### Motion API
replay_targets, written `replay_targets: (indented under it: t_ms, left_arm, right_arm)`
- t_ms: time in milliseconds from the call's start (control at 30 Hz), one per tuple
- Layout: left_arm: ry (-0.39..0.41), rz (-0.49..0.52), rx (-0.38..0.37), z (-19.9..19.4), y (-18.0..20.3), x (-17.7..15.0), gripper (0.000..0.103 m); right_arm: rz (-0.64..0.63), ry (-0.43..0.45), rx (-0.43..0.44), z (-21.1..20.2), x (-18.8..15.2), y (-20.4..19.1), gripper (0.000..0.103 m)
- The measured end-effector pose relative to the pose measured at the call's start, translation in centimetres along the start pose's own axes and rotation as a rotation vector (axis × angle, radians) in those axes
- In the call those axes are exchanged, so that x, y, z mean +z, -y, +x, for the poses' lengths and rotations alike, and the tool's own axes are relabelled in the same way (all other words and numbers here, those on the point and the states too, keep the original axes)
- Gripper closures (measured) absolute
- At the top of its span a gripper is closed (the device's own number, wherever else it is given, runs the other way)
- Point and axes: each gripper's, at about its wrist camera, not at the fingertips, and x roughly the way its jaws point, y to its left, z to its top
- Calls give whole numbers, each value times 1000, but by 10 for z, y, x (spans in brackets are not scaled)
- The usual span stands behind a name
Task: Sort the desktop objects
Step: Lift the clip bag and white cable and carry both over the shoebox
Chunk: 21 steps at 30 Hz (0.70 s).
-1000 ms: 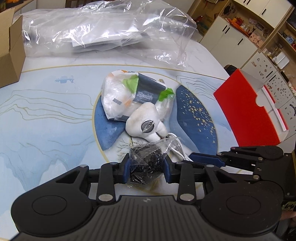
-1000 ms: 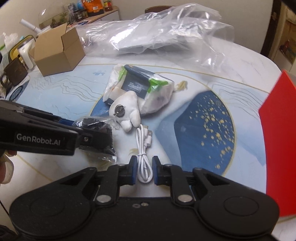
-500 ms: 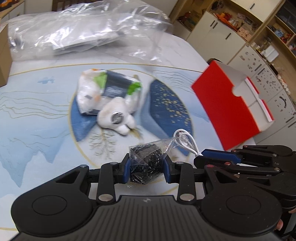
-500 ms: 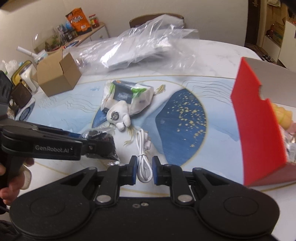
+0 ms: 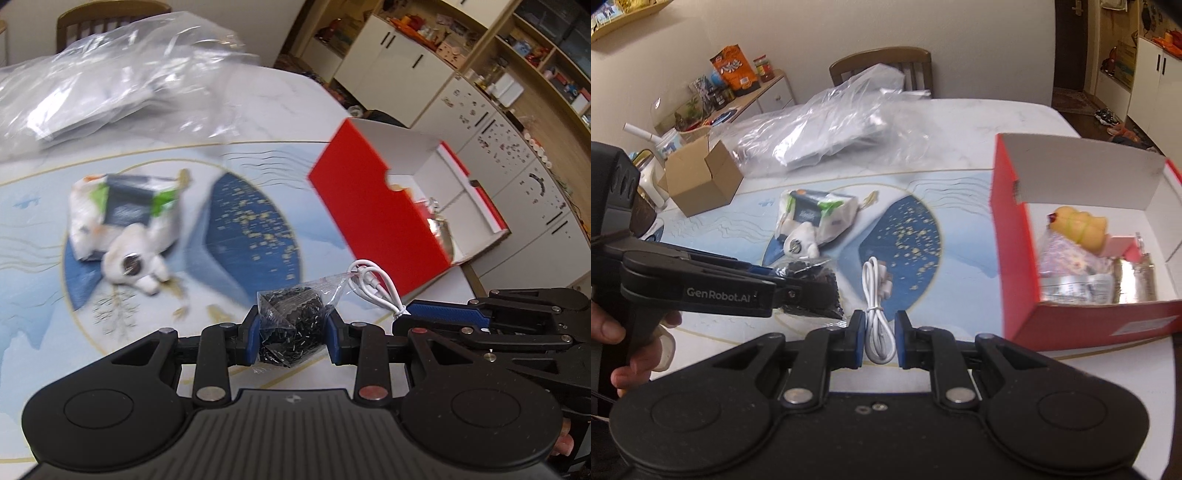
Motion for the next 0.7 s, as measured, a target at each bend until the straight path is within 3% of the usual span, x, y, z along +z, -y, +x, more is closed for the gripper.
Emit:
replay_targets:
  t_ms: [700]
  left_arm:
    - [38, 97, -54, 30, 108, 35, 70]
  right_arm:
    - [66, 99, -17, -57, 9, 101, 87]
